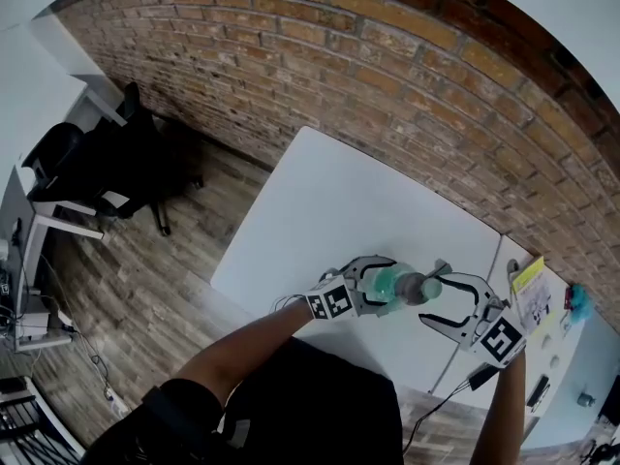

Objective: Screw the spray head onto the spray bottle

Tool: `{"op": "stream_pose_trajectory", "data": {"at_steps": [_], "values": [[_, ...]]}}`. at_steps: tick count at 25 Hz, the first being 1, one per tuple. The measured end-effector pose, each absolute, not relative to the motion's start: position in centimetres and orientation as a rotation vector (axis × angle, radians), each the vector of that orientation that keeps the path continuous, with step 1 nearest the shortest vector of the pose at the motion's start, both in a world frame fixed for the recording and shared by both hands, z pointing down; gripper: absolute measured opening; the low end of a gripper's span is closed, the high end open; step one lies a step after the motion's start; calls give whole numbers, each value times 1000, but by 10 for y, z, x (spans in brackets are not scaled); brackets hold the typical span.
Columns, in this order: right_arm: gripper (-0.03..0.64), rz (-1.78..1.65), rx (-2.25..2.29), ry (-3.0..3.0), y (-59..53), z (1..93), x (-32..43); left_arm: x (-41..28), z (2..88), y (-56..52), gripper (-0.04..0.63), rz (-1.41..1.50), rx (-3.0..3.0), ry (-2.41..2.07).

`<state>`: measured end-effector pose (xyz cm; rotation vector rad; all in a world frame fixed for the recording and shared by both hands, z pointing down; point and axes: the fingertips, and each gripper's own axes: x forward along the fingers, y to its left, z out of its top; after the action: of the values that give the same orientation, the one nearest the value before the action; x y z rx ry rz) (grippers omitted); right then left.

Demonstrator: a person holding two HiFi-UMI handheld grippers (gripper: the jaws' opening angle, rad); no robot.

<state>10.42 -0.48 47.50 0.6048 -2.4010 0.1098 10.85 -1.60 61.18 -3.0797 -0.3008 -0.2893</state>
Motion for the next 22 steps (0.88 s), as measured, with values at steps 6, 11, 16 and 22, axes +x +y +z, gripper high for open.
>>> {"op": "stream_pose_trajectory", "data": {"at_steps": [6, 11, 16, 22], "values": [[273, 94, 968, -2521, 15, 441, 114, 67, 593, -36, 399, -228, -3120, -186], [272, 88, 1425, -2548, 29, 412, 125, 22, 555, -59, 398, -90, -3210, 33], [272, 58, 1887, -2517, 45, 381, 126, -17, 492, -68, 332, 113, -3299, 277], [272, 52, 2037, -2401, 66, 388, 124, -32, 458, -56, 175, 173, -3268, 224]]}}
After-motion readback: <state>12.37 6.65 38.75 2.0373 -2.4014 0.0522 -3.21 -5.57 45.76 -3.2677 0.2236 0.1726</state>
